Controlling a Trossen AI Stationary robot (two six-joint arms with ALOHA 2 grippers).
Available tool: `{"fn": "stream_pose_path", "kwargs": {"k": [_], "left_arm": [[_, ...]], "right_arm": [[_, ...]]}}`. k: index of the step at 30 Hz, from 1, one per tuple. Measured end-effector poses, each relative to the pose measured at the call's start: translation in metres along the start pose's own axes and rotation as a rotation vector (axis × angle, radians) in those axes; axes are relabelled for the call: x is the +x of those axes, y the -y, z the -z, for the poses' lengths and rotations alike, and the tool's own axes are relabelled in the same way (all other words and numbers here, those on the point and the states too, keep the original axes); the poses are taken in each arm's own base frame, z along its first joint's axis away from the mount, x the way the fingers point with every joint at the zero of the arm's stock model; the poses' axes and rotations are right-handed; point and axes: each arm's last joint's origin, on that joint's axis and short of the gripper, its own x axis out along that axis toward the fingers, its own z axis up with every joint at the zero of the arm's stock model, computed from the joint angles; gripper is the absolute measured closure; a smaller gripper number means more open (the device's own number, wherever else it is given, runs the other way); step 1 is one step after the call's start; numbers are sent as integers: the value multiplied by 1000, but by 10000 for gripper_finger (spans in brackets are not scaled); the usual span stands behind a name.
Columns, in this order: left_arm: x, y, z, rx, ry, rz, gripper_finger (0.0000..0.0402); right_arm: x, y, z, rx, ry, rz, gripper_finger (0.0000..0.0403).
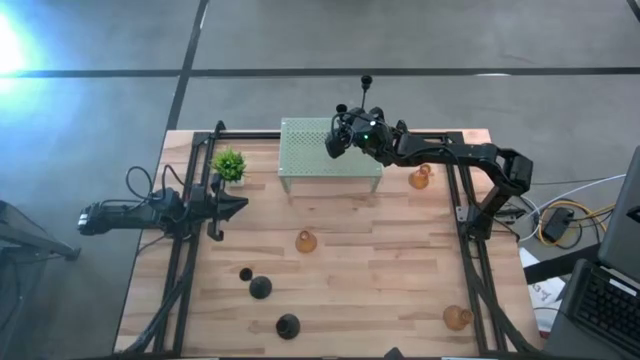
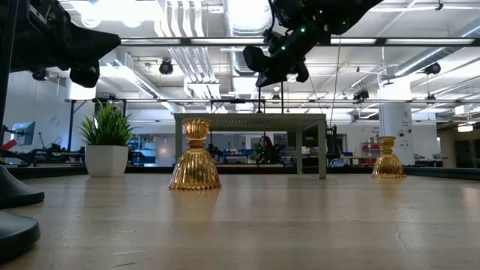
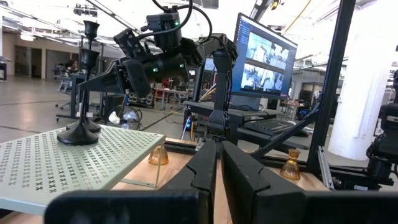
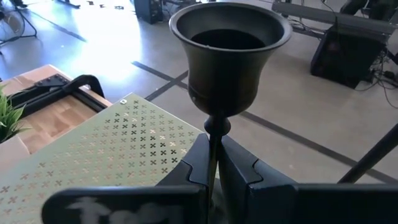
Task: Pick & Place candle stick holders
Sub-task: Put the black candle holder on the shelf aligned with the other black candle holder
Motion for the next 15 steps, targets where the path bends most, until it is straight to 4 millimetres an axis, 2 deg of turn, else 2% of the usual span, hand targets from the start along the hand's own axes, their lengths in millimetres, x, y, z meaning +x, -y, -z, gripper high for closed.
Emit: {"fn": "stream_pose_path", "kwargs": {"k": [15], "left_arm": [[0,0,0,0,0,0,374]], "right_arm": [[1,2,0,-8,2,28,392]]}}
